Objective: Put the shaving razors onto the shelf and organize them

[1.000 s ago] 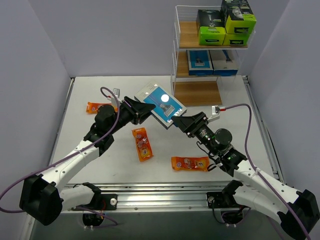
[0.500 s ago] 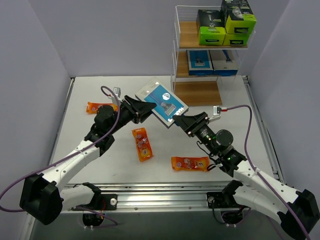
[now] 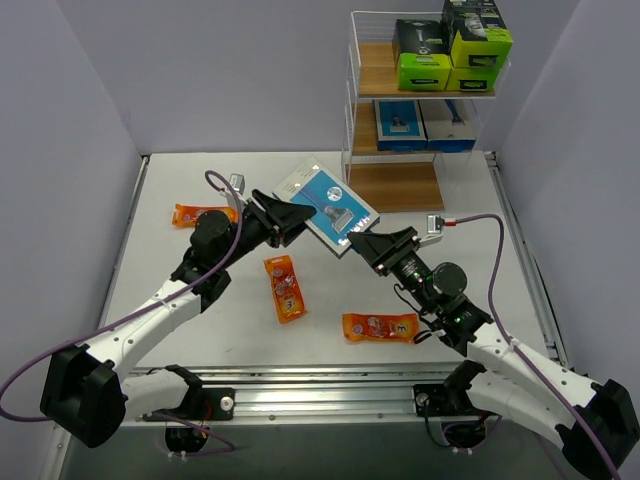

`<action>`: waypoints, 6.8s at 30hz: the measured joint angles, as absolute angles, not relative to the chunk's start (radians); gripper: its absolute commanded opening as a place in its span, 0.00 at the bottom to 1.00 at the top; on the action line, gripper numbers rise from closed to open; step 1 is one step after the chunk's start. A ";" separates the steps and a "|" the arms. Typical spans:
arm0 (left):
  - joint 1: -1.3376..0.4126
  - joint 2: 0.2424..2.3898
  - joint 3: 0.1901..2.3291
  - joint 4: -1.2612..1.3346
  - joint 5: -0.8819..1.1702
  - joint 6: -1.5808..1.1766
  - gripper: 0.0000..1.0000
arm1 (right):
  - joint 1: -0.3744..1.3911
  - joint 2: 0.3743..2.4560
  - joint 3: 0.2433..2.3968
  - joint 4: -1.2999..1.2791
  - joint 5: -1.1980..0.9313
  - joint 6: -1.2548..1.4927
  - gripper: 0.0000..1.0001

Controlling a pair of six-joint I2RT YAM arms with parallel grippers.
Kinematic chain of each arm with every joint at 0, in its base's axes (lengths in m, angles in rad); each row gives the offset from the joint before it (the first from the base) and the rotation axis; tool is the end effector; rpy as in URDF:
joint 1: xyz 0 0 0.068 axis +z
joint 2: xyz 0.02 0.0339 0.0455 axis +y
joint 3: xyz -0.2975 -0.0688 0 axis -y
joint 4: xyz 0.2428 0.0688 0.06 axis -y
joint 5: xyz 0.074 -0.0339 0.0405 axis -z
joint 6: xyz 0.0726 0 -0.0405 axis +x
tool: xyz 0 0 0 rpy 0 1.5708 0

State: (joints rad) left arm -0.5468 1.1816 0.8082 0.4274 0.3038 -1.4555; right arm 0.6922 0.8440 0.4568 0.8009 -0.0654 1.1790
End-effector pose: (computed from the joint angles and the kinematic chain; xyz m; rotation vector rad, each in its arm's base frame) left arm 0.2434 -0.1736 0.3638 -0.5302 1.7500 -1.7535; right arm 0.1539 0.1338 0.3586 0.2563 1.3089 1.6677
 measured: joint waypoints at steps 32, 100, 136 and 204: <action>-0.321 1.116 0.879 -0.038 0.398 -1.005 0.94 | 0.695 0.711 0.282 0.710 0.042 1.286 0.00; -0.391 0.981 0.955 -0.437 -0.018 -0.385 0.94 | 0.275 0.863 0.808 0.438 0.457 1.167 0.00; -0.418 1.018 0.955 -0.453 0.009 -0.380 0.94 | 0.109 1.285 0.936 0.704 0.367 1.235 0.00; -0.423 1.031 0.955 -0.455 0.043 -0.381 0.94 | 0.072 1.387 1.068 0.448 0.057 1.336 0.00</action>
